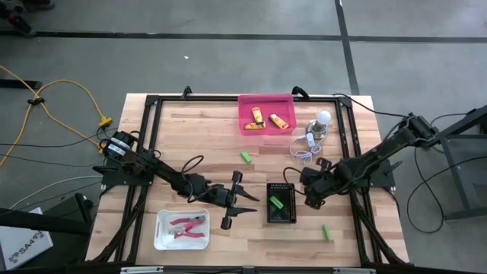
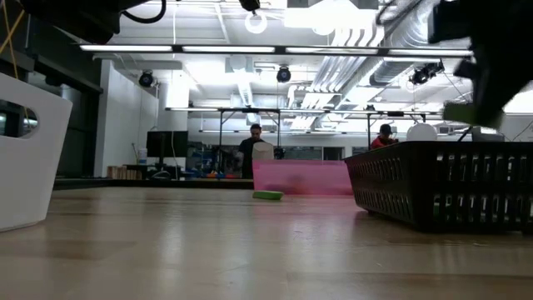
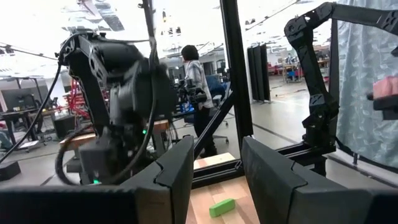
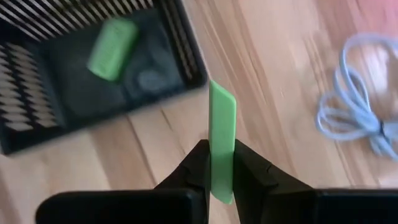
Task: Pick & Place School Supplies
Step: Put the green eraser into the black bin
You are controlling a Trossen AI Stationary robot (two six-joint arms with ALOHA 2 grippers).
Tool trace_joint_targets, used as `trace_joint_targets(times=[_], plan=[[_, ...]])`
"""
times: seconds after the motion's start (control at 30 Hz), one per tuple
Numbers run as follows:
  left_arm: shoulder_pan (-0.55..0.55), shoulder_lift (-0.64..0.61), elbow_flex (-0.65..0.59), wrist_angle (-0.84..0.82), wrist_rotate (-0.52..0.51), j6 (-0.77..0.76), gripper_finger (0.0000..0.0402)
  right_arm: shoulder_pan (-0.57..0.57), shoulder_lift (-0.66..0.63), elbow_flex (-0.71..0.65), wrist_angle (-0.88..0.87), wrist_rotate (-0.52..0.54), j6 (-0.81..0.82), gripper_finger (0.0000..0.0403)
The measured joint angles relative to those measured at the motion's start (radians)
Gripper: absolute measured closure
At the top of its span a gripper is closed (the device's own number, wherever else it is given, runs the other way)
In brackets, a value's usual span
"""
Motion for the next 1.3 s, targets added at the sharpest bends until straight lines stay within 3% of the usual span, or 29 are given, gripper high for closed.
trace_joint_targets(times=[0.43, 0.8, 1.3], plan=[[0.0, 0.0, 0.0, -0.016, -0.001, -0.003, 0.0268, 0.0, -0.001, 0.036, 0.352, 0.03, -0.17, 0.0369], [0.0, 0.0, 0.0, -0.045, -0.004, -0.003, 0.0268, 0.0, 0.005, 0.037, 0.47, 0.032, -0.19, 0.0369], [0.0, 0.0, 0.0, -0.046, -0.003, -0.003, 0.0268, 0.0, 0.245, 0.037, 0.533, 0.031, -0.116, 0.0369]])
